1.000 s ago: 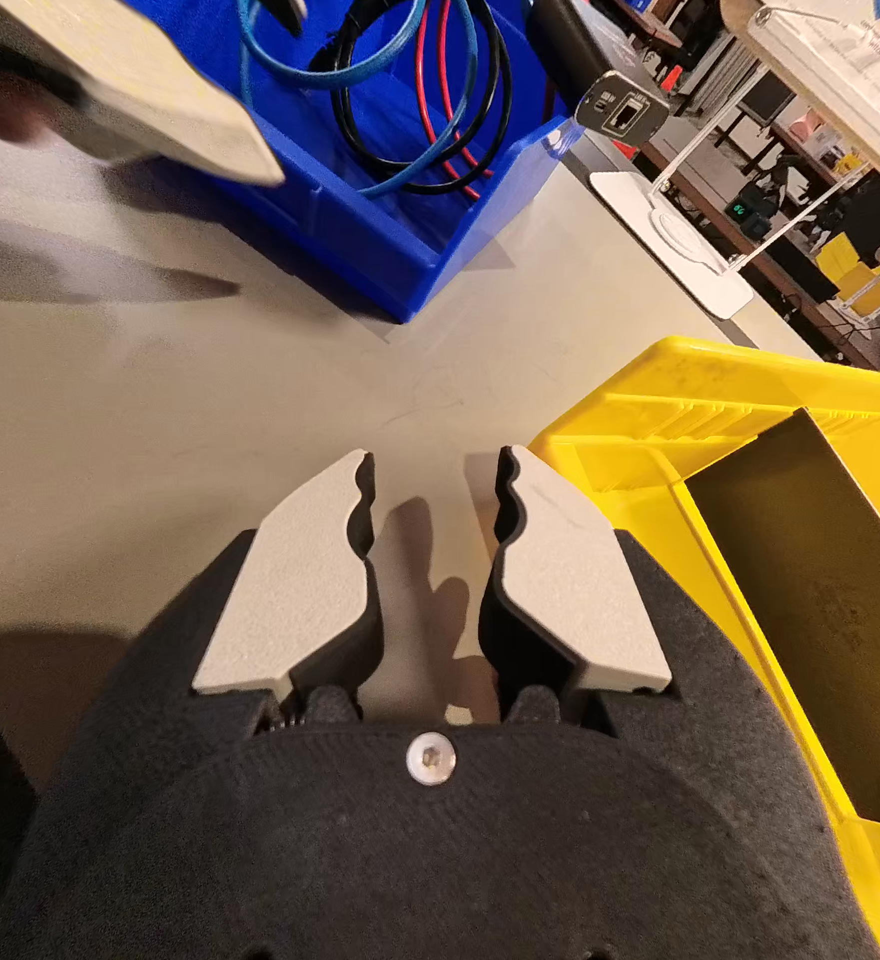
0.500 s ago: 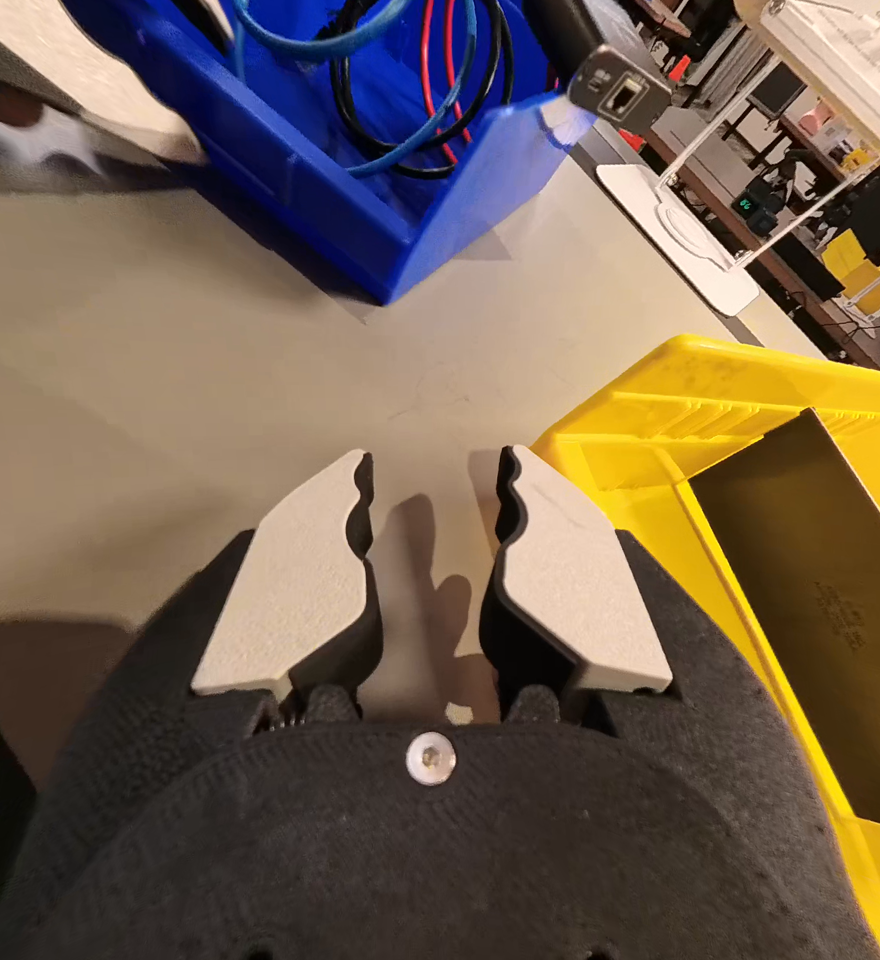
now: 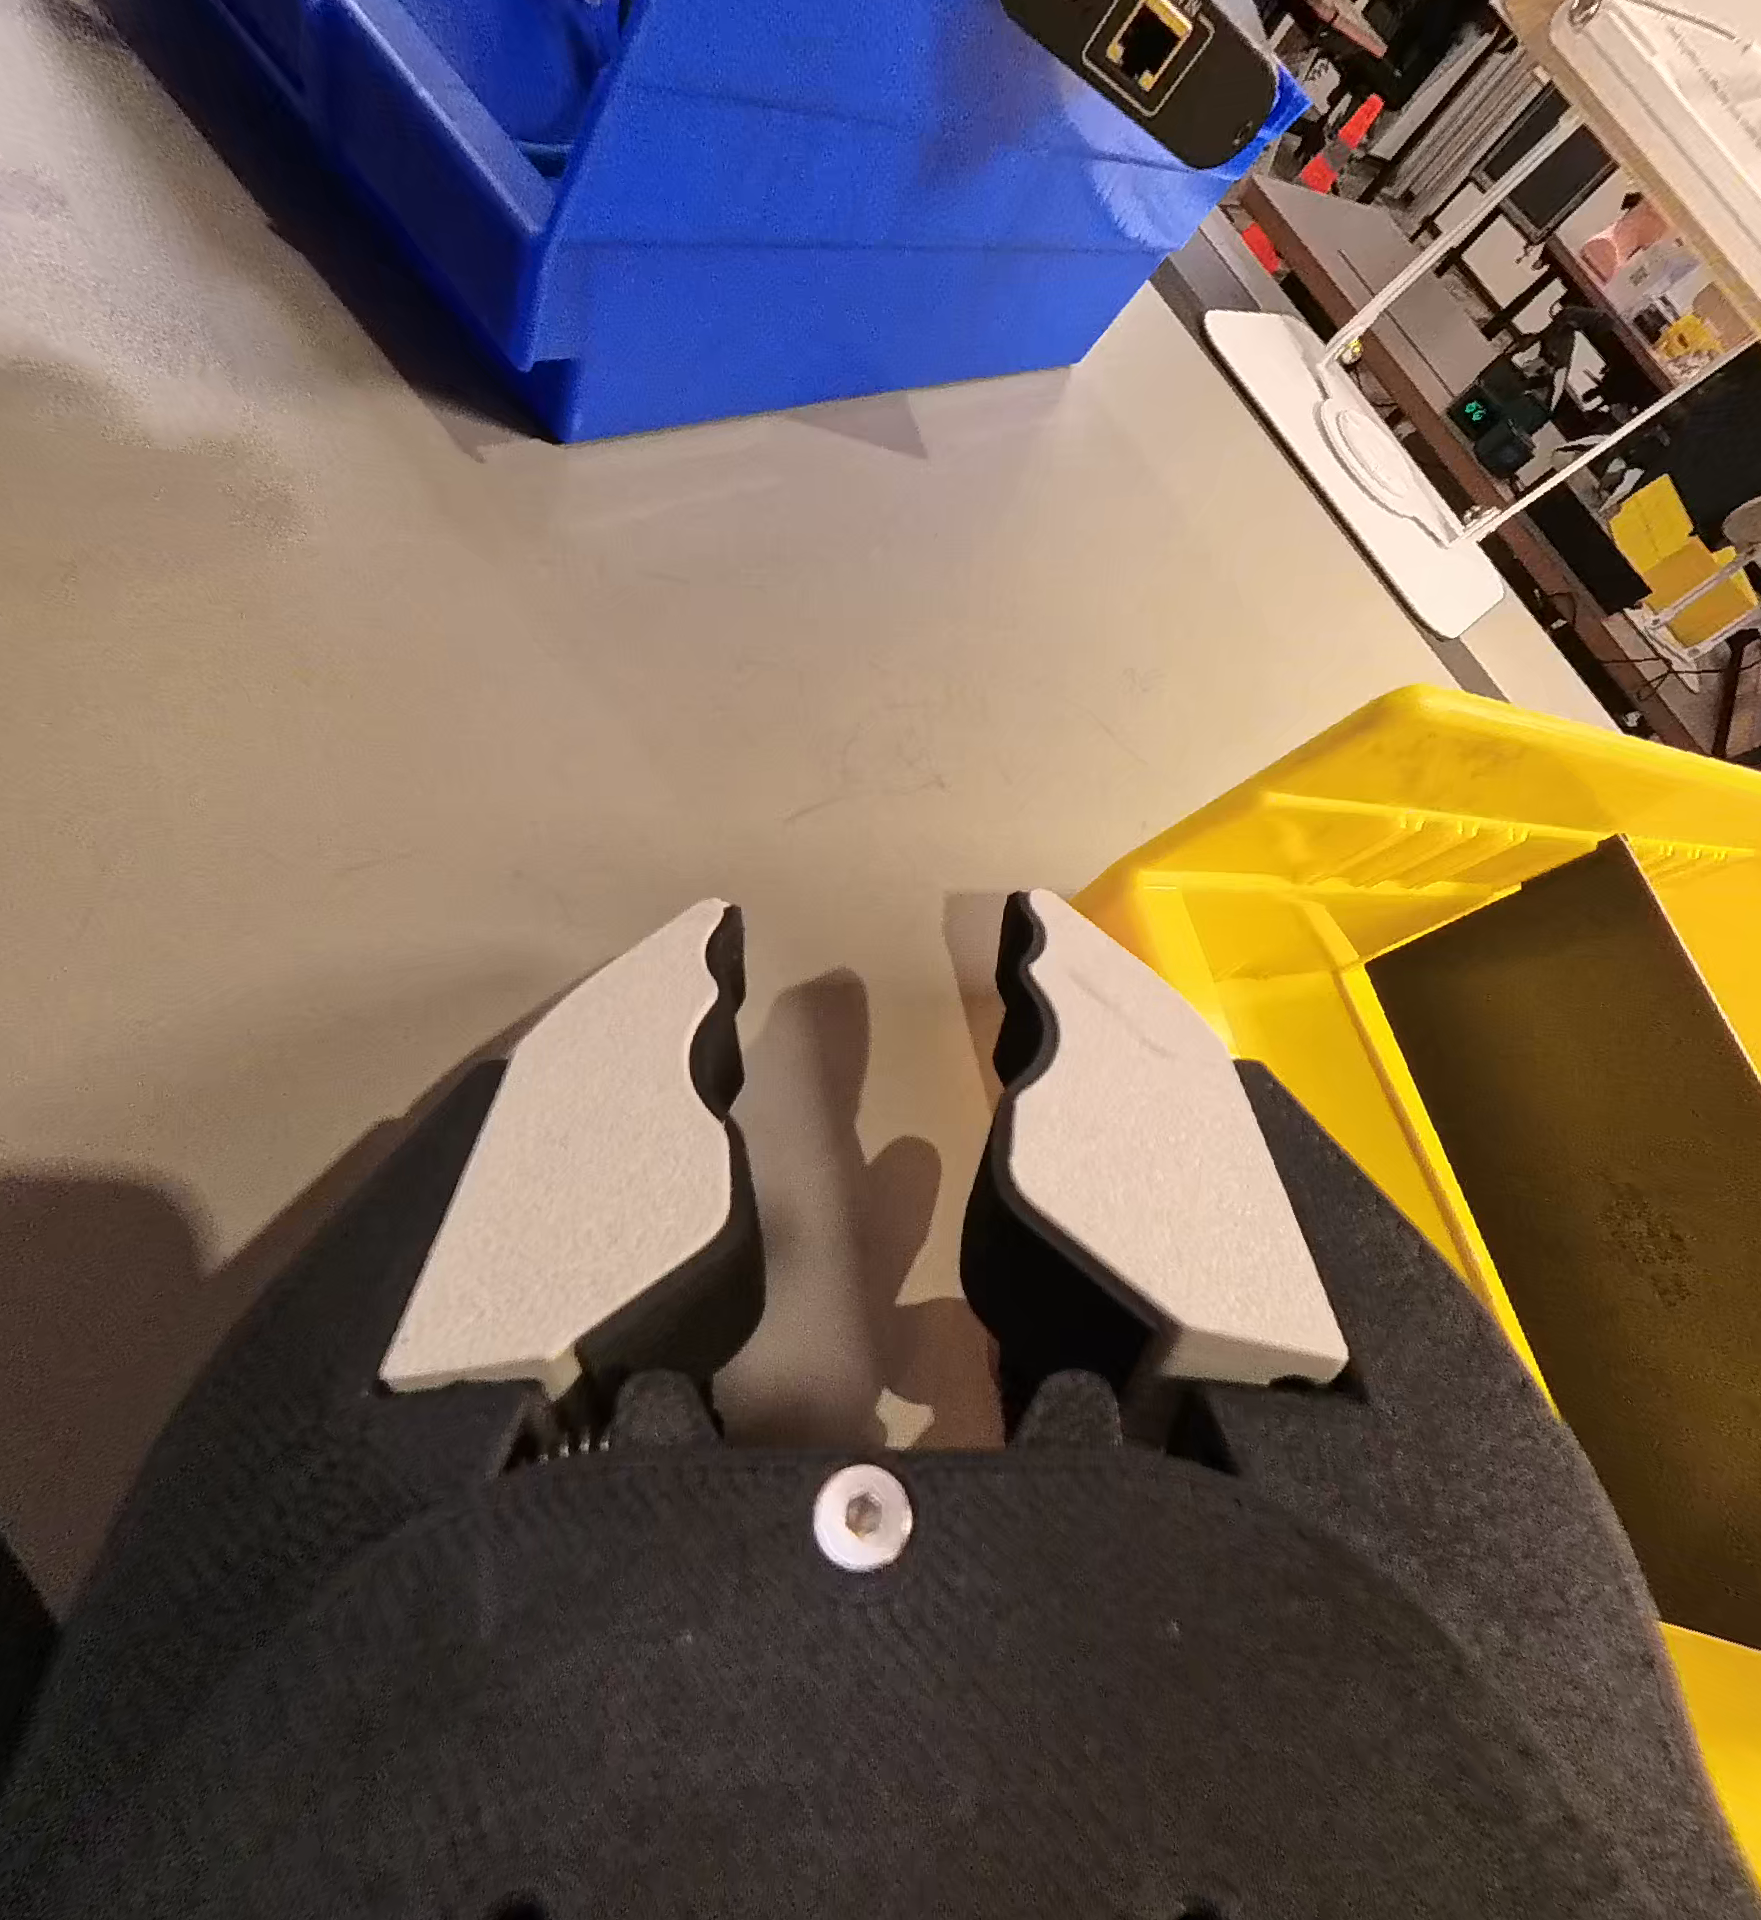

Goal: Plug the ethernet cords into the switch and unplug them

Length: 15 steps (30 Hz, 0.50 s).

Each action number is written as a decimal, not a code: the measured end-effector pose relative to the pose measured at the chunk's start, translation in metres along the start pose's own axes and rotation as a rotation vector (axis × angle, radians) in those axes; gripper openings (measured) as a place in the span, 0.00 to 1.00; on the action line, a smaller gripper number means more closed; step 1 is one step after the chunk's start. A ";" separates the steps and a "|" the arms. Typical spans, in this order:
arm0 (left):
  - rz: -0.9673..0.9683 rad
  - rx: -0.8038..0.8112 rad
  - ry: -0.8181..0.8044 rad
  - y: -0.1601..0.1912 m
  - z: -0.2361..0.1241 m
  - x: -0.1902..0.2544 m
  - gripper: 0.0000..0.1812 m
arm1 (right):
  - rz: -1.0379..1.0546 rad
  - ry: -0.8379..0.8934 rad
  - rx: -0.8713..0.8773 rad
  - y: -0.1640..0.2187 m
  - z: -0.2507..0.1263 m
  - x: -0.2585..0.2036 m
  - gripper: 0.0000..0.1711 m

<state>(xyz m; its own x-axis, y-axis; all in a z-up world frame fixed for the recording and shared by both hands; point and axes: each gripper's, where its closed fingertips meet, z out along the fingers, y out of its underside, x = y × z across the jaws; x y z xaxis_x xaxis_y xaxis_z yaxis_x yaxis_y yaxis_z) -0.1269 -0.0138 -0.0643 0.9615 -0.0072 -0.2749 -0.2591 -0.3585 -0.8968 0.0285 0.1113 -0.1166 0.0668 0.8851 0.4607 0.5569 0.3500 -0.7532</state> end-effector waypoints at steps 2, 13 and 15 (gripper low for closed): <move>-0.165 0.152 0.009 -0.027 0.012 0.012 0.30 | 0.005 0.002 0.006 -0.001 -0.001 0.001 0.28; -0.188 0.013 -0.297 -0.024 0.087 0.013 0.31 | 0.027 -0.007 0.029 -0.003 -0.003 0.002 0.28; -0.130 -0.010 -0.317 -0.022 0.091 0.012 0.29 | 0.032 -0.011 0.029 -0.003 -0.003 0.002 0.28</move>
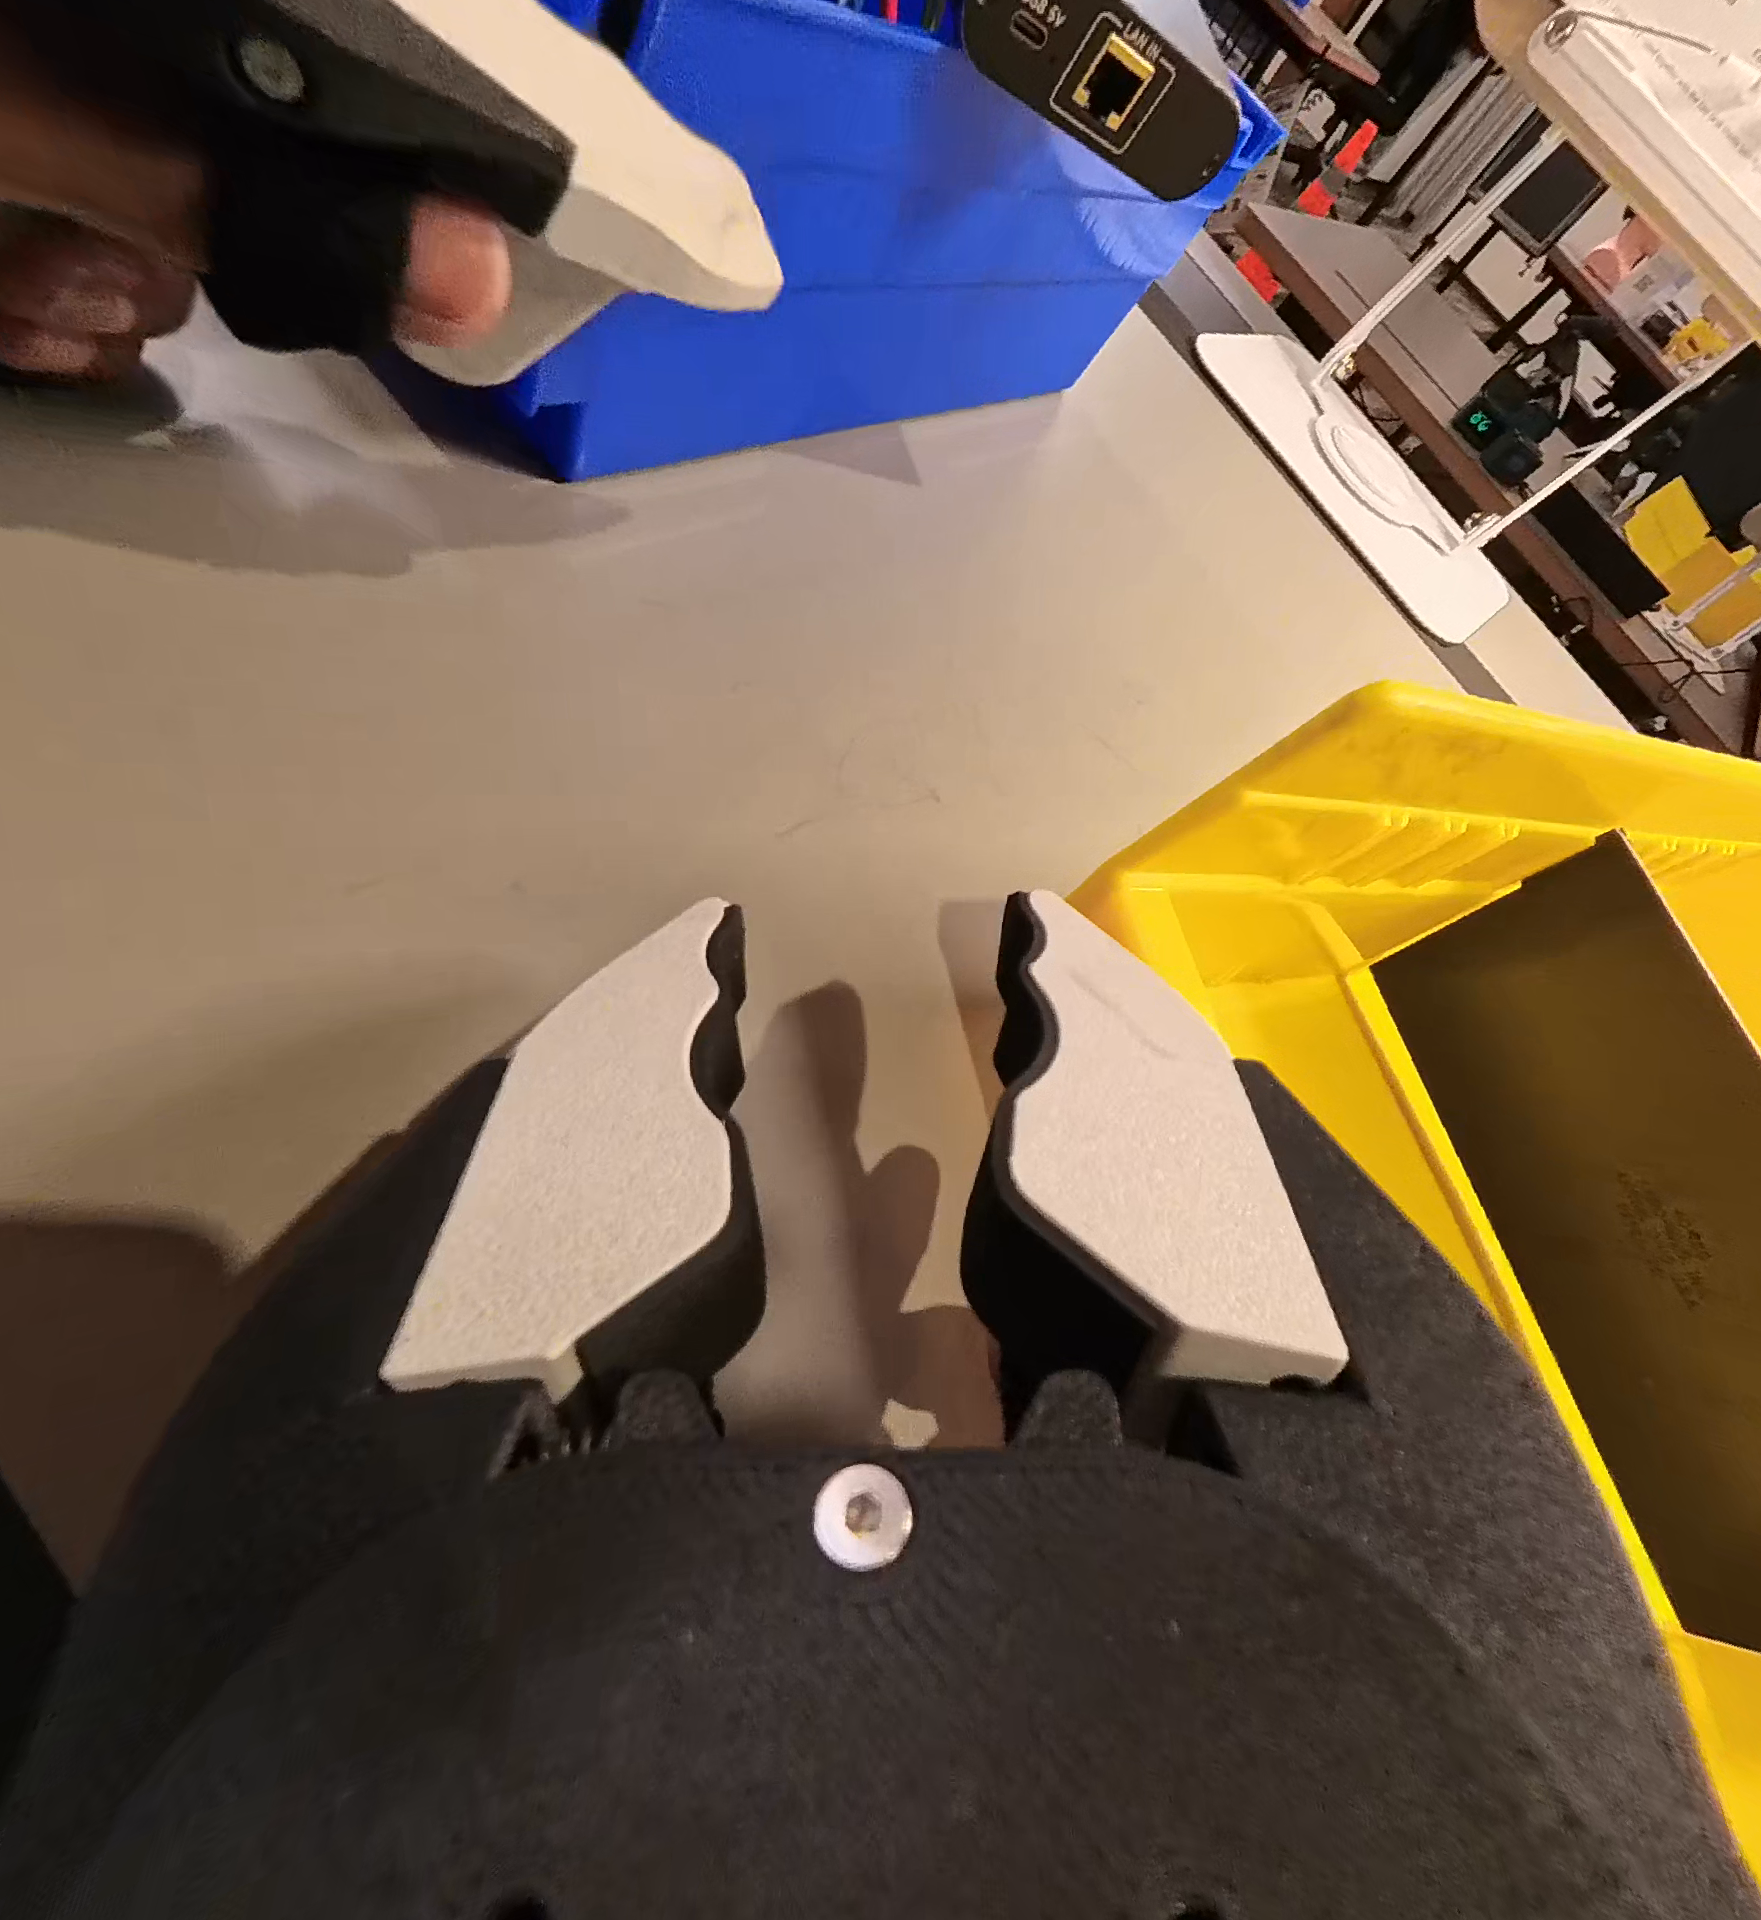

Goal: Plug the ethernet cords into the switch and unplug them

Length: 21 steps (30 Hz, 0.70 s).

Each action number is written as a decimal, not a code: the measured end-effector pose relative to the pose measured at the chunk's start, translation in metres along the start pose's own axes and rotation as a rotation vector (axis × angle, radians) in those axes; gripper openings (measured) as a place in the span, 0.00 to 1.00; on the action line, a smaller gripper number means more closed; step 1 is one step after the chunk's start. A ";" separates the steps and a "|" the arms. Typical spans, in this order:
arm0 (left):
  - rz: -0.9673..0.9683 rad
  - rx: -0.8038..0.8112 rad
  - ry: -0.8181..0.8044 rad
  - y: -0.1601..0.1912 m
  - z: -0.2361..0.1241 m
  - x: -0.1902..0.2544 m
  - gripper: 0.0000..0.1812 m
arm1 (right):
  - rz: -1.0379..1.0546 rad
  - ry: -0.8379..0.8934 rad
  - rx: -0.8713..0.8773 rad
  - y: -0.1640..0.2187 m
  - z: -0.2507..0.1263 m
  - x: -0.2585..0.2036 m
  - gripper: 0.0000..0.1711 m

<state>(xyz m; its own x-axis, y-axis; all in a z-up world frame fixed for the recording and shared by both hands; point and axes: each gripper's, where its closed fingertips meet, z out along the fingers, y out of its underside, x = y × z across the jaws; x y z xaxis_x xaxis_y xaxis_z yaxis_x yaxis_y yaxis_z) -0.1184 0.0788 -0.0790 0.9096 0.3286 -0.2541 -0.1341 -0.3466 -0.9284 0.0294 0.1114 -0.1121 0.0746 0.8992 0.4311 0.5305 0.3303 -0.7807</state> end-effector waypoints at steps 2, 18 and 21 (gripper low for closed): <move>0.032 0.002 -0.017 0.000 0.000 -0.001 0.24 | 0.002 0.001 0.001 0.000 0.000 0.000 0.28; 0.100 -0.003 -0.137 0.025 -0.031 -0.060 0.03 | -0.020 0.183 0.031 -0.004 -0.006 0.018 0.28; 0.117 -0.002 -0.151 0.026 -0.032 -0.065 0.04 | 0.011 0.316 0.086 -0.009 -0.019 0.035 0.29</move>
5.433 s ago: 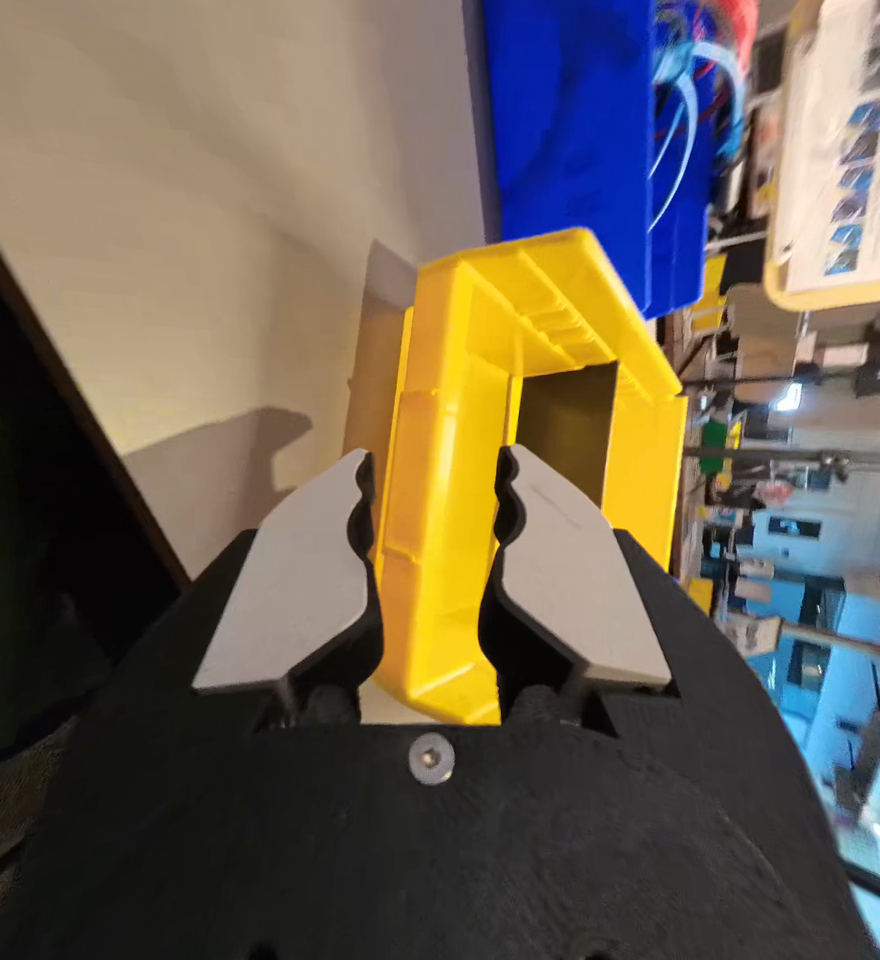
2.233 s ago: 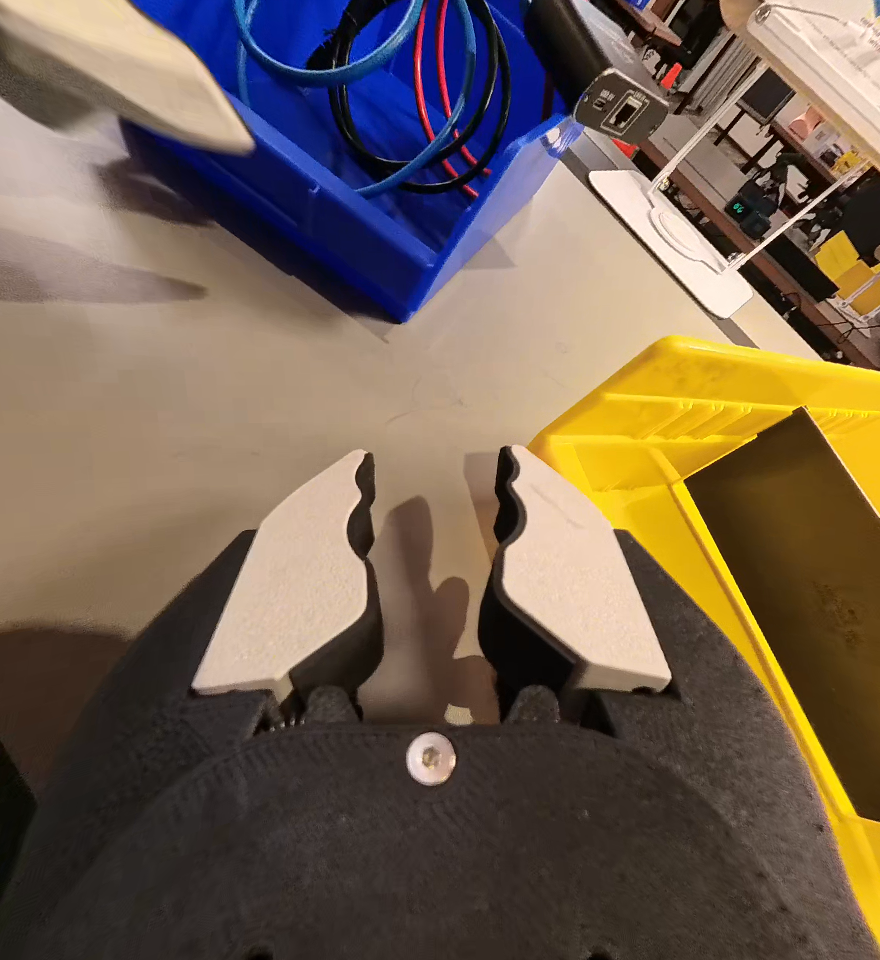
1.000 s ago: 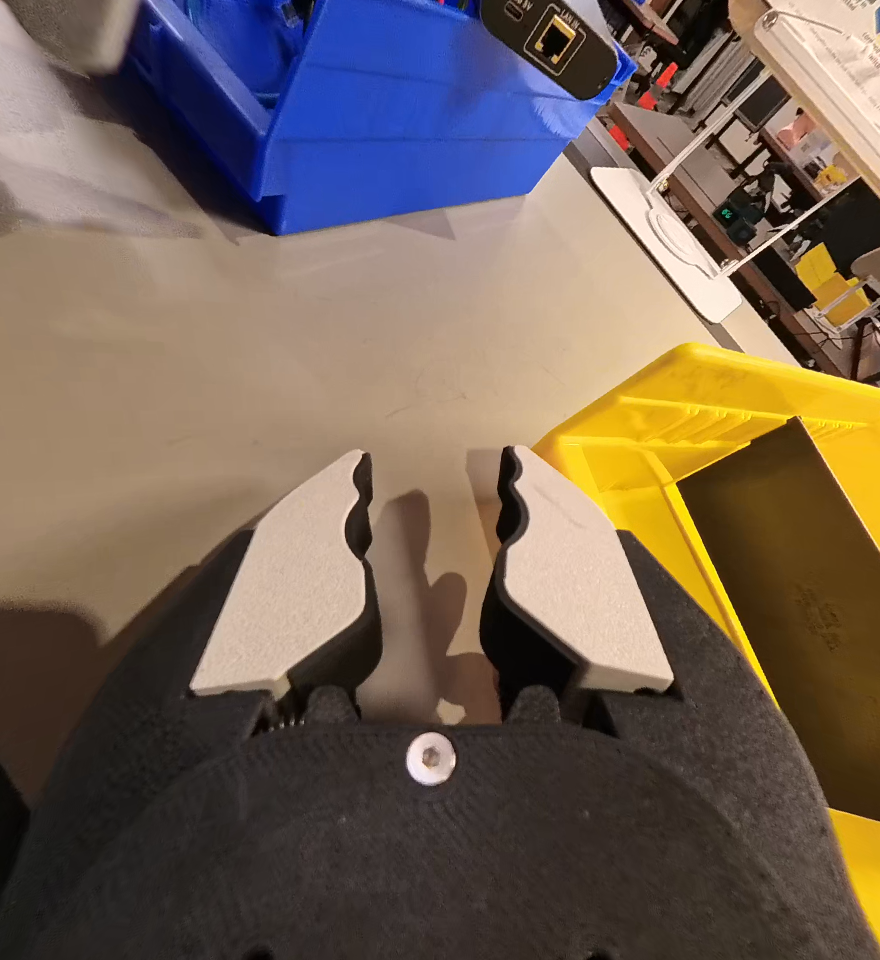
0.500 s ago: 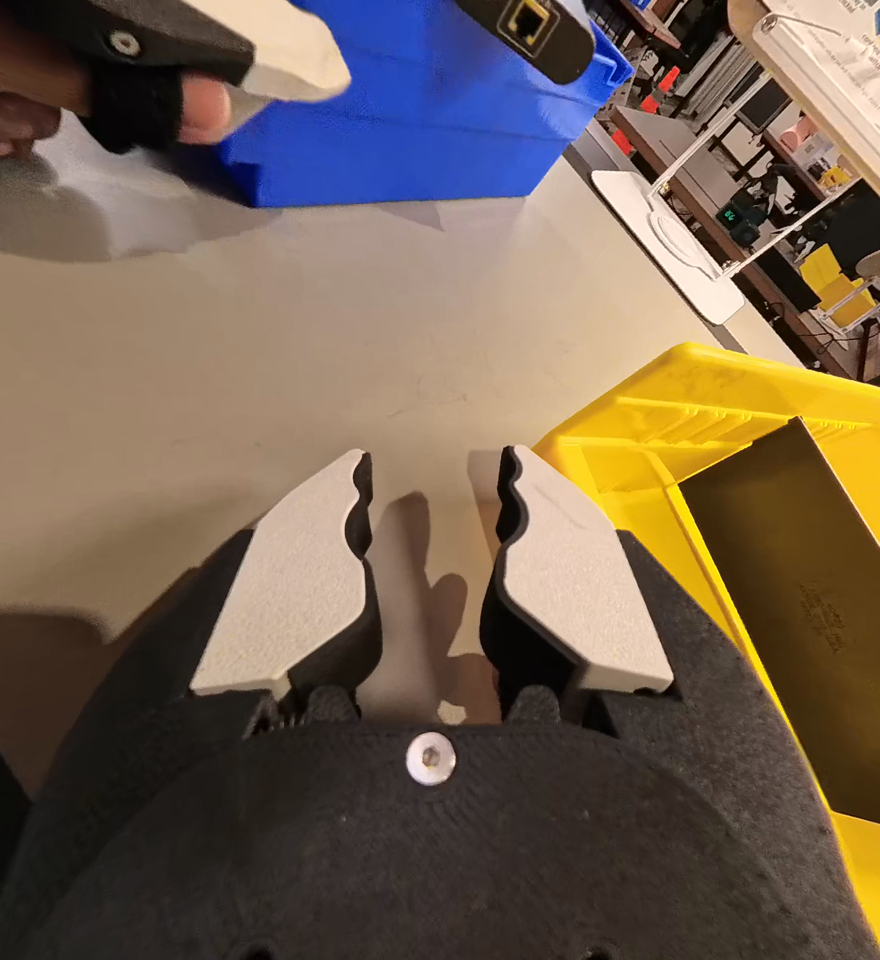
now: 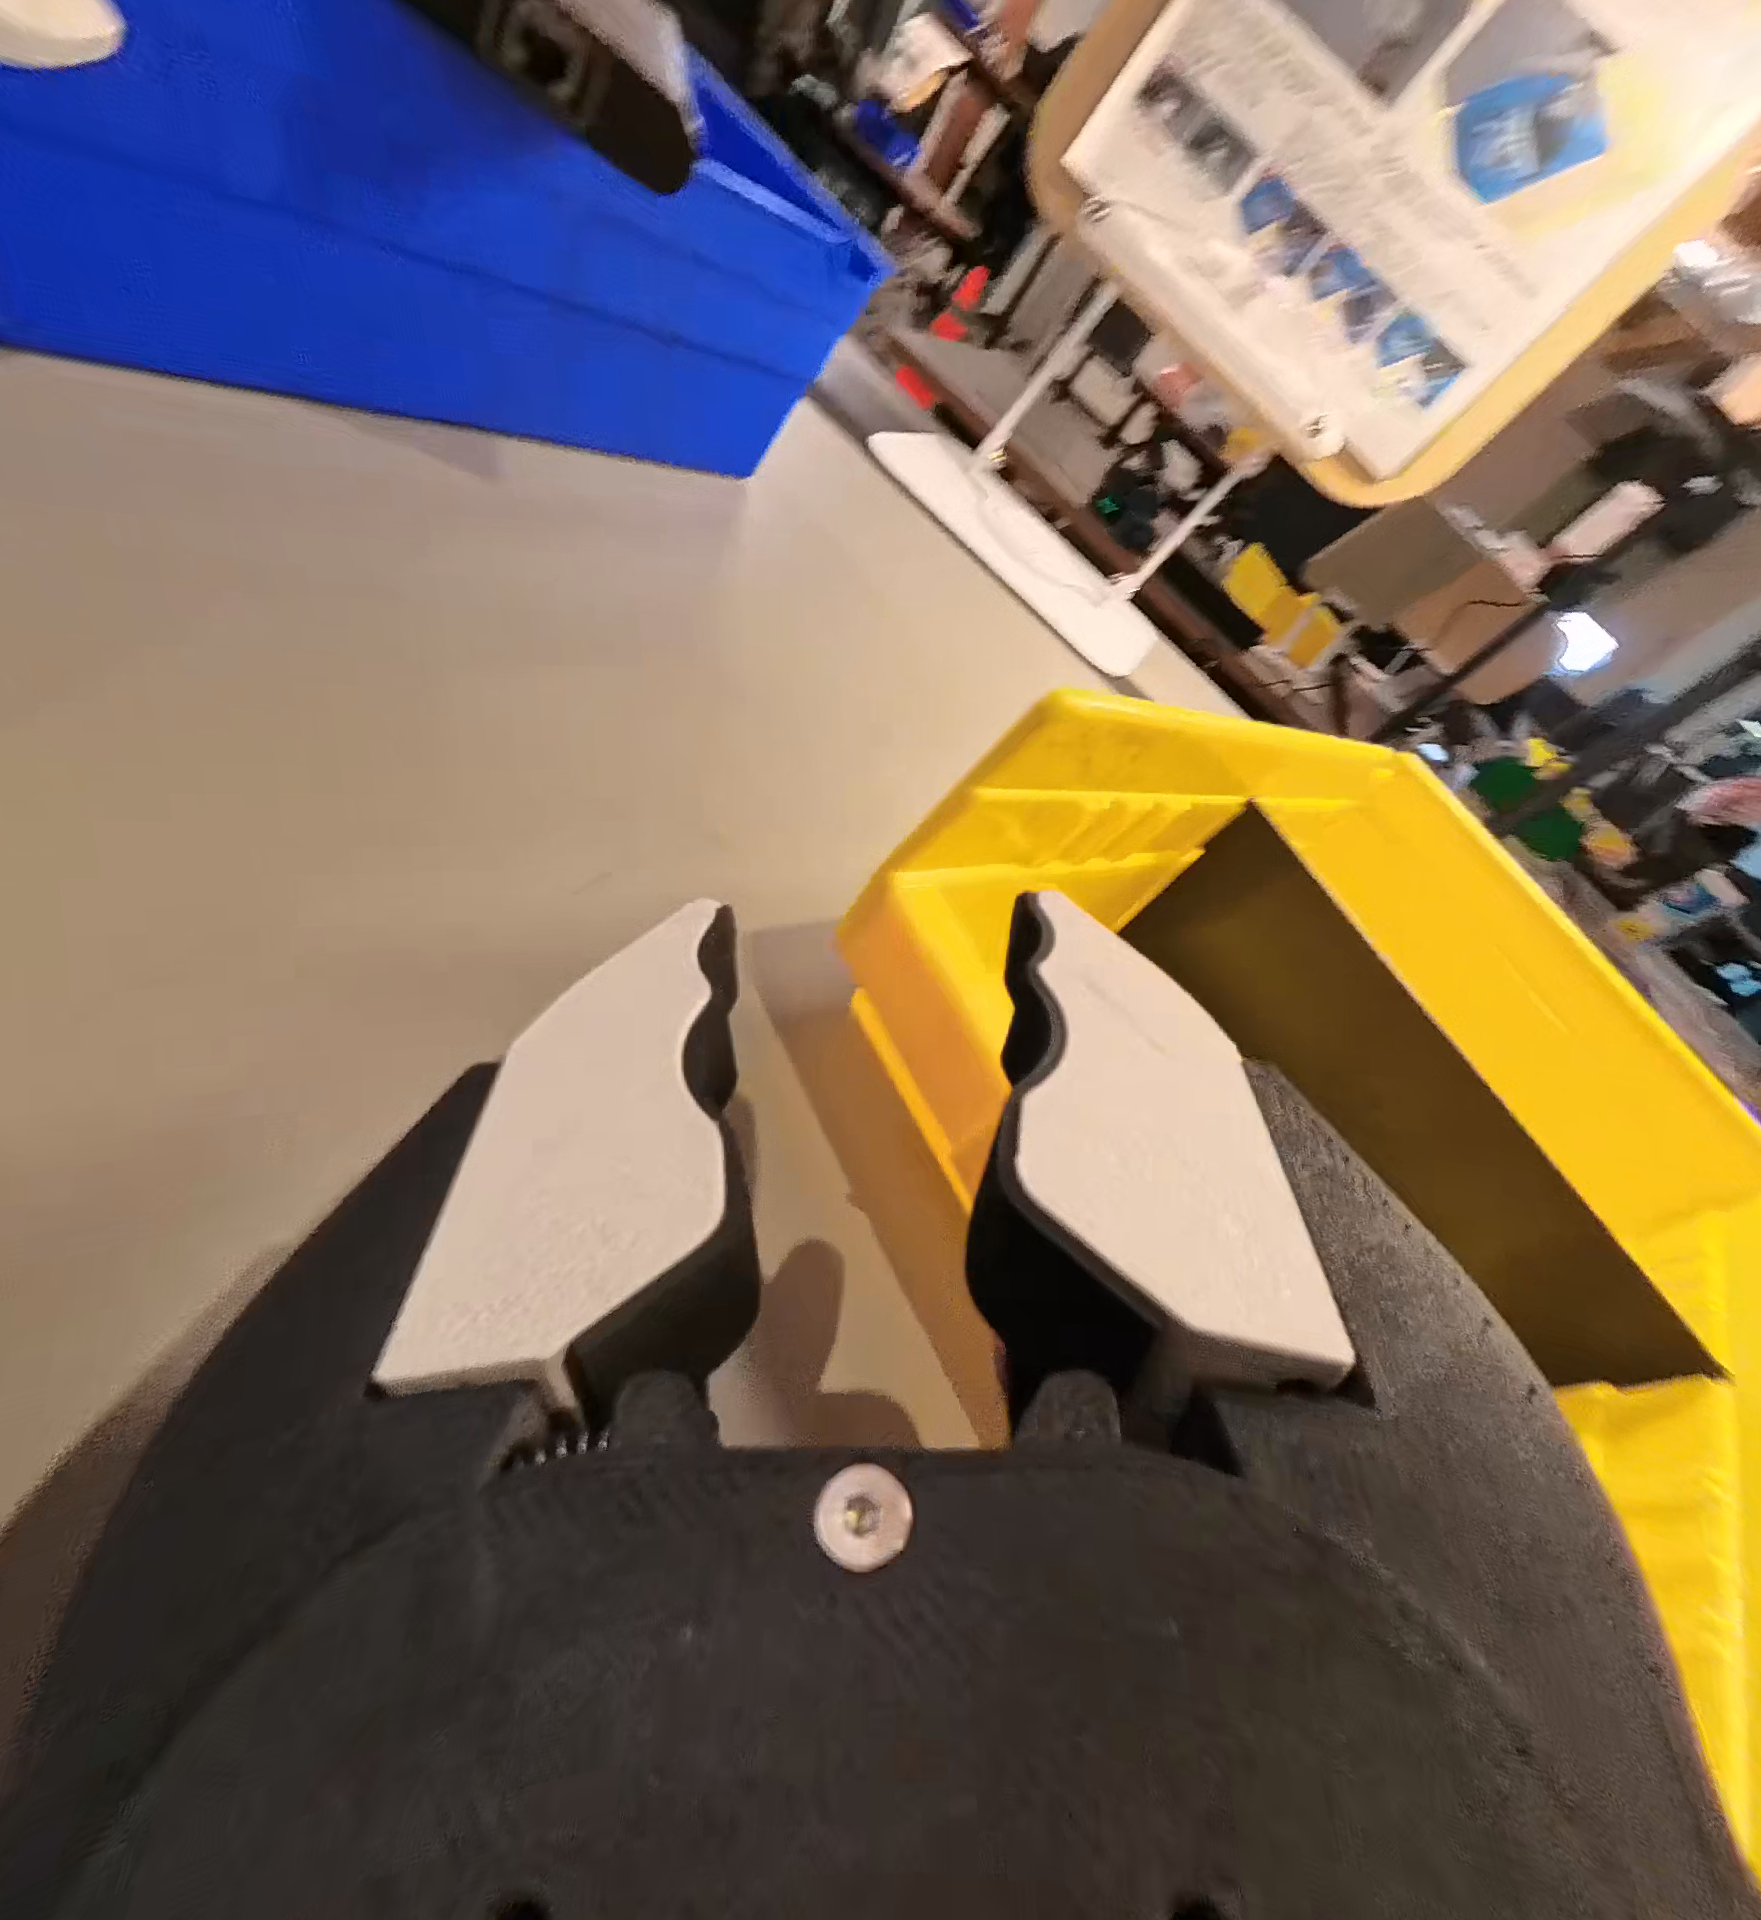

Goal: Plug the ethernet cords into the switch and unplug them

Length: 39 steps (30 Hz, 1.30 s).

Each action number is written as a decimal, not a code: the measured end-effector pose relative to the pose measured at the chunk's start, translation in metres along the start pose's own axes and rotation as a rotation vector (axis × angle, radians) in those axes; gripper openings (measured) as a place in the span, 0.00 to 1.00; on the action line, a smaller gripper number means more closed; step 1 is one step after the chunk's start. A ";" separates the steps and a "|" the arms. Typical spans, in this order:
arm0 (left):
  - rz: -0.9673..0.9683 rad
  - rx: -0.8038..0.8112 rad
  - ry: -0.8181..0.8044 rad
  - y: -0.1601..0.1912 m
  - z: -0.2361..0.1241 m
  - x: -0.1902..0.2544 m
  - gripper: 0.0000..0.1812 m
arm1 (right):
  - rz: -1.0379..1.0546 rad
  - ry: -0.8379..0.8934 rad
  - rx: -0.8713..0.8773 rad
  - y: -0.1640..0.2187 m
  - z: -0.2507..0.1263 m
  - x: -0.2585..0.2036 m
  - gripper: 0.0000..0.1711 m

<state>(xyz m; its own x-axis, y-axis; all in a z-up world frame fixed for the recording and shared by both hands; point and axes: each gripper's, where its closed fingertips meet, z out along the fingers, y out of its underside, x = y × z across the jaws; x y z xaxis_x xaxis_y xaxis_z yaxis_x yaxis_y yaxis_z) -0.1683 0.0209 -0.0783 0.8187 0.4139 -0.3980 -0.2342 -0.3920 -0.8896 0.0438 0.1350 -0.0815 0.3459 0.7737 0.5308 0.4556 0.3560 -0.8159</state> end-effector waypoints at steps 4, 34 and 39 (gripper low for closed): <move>0.001 -0.003 -0.011 0.003 0.000 -0.006 0.04 | -0.012 0.199 0.005 -0.001 -0.022 0.046 0.29; -0.068 -0.048 -0.087 0.024 0.003 -0.057 0.06 | 0.261 0.244 -0.221 0.072 -0.081 0.166 0.22; -0.062 -0.046 -0.087 0.024 0.003 -0.056 0.05 | 0.301 -0.060 -0.058 0.025 -0.047 0.087 0.36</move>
